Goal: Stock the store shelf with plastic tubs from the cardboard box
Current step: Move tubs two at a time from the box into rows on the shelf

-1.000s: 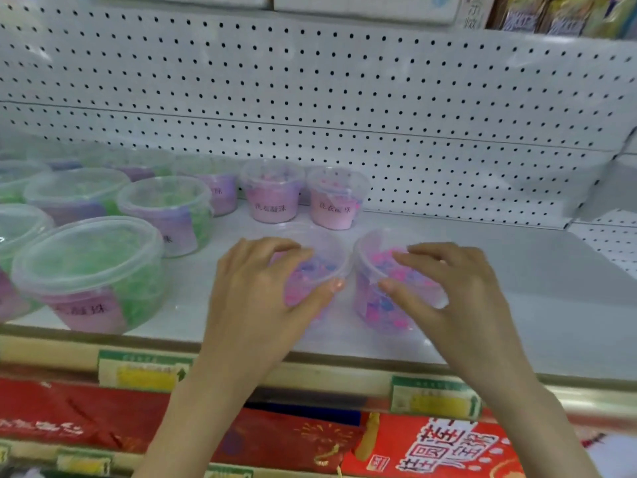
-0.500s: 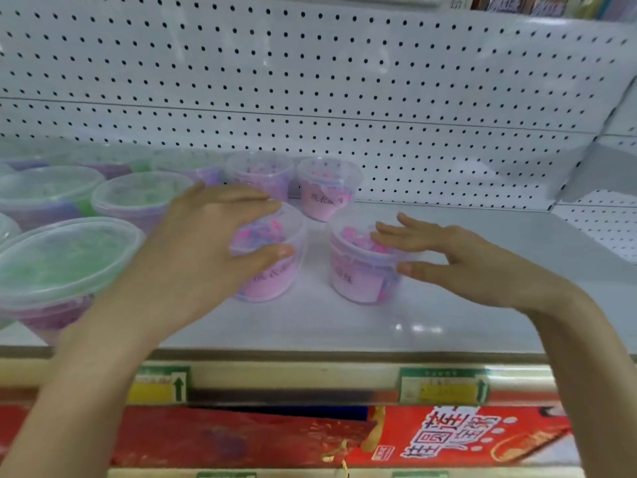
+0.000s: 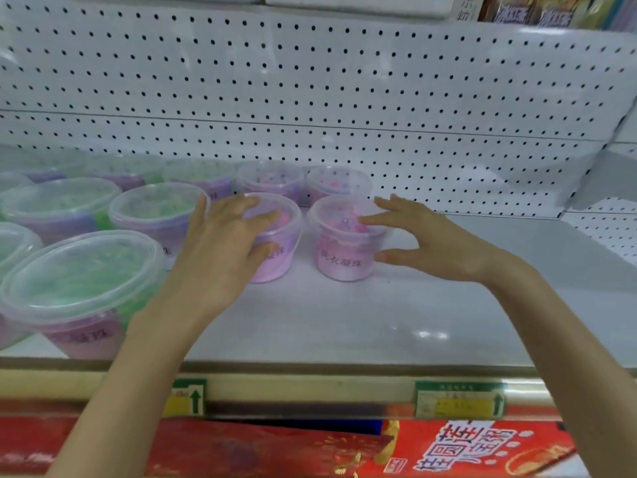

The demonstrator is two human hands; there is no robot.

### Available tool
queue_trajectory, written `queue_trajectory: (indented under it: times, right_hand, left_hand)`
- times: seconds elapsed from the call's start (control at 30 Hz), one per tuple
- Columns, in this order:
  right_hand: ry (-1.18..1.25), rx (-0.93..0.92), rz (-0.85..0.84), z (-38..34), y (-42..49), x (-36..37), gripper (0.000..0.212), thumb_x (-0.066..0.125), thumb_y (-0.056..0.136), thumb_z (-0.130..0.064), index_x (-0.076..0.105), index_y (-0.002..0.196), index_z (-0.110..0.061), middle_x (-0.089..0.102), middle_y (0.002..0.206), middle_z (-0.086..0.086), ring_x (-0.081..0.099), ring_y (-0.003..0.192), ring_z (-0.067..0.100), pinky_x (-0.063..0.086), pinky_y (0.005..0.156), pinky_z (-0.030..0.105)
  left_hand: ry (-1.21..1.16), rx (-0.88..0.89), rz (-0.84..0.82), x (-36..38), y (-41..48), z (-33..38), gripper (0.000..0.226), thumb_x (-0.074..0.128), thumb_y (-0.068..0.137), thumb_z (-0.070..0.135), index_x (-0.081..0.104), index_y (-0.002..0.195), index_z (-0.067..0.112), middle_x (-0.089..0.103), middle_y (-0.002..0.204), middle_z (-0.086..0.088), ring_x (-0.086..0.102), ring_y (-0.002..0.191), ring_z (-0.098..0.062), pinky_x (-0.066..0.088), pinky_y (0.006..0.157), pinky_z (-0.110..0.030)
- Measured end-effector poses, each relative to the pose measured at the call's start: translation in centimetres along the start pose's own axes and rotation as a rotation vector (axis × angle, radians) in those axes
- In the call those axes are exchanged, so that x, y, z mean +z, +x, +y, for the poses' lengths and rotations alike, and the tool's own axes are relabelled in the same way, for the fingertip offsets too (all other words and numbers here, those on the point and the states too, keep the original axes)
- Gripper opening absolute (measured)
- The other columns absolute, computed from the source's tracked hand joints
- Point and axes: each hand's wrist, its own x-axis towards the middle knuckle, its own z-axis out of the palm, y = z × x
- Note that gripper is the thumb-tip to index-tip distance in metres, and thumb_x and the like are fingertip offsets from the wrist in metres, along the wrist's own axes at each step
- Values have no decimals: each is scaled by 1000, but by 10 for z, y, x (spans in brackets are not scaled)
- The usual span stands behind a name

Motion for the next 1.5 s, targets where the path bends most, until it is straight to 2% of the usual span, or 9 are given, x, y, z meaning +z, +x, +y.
queue_trajectory:
  times: [0.1, 0.2, 0.37, 0.5, 0.6, 0.73, 1.0, 1.27, 1.5]
  right_hand:
    - [81, 33, 122, -6, -1, 13, 51, 57, 85, -46, 44, 134, -40, 35, 145, -17, 22, 136, 1, 18, 103, 18]
    - [-53, 34, 309, -14, 5, 31, 42, 55, 87, -46, 53, 126, -32, 50, 134, -8, 35, 130, 14, 30, 93, 25]
    - [-29, 2, 271, -14, 7, 31, 30, 53, 92, -36, 54, 120, -26, 54, 120, -4, 45, 117, 19, 35, 87, 29]
    - [18, 10, 213, -12, 4, 27, 32, 53, 93, -35, 53, 124, -27, 48, 135, -6, 33, 134, 14, 34, 99, 32]
    - [-26, 18, 208, -16, 4, 26, 33, 51, 92, -37, 51, 123, -26, 48, 133, -2, 38, 128, 18, 32, 90, 28]
    - [-41, 70, 236, -23, 4, 35, 40, 51, 89, -45, 46, 124, -24, 43, 139, -3, 21, 141, 15, 29, 94, 32]
    - [-36, 125, 277, -23, 7, 41, 32, 50, 90, -47, 45, 116, -29, 46, 132, -5, 22, 141, 14, 28, 80, 32]
    - [23, 142, 282, -24, 12, 43, 33, 50, 91, -44, 44, 117, -25, 36, 111, -13, 29, 133, 16, 29, 78, 31]
    - [95, 118, 257, -18, 16, 44, 38, 51, 91, -42, 45, 123, -22, 40, 139, -2, 15, 141, 11, 26, 89, 28]
  left_hand:
    - [-24, -47, 30, 6, -8, -4, 44, 66, 84, 23, 58, 126, 12, 52, 133, -16, 45, 123, -36, 30, 108, -48]
    - [-102, -94, 57, 12, -12, -5, 42, 66, 84, 20, 59, 124, 8, 54, 131, -17, 47, 122, -35, 37, 102, -42]
    - [-187, -108, 64, 12, -5, -8, 41, 64, 85, 15, 59, 125, 10, 53, 133, -13, 45, 126, -30, 35, 103, -37]
    - [-226, -111, 59, 12, -3, -12, 41, 62, 86, 13, 57, 127, 11, 50, 136, -11, 41, 129, -26, 29, 105, -30]
    - [-223, -101, 53, 14, -2, -13, 42, 61, 87, 13, 56, 128, 10, 49, 137, -11, 39, 130, -25, 25, 105, -23]
    - [-240, -108, 54, 13, -2, -13, 42, 64, 86, 19, 58, 127, 11, 51, 136, -8, 40, 129, -23, 18, 87, -2]
    - [-237, -81, 50, 7, 1, -14, 37, 63, 86, 16, 61, 122, 8, 55, 132, -12, 48, 125, -25, 15, 88, 0]
    - [-200, -57, 50, 12, 1, -13, 39, 65, 85, 21, 61, 120, 5, 58, 127, -12, 48, 123, -28, 24, 94, -14]
    - [-254, -129, 99, 14, 3, -11, 35, 72, 78, 26, 65, 106, 6, 64, 115, -9, 55, 109, -30, 36, 87, -27]
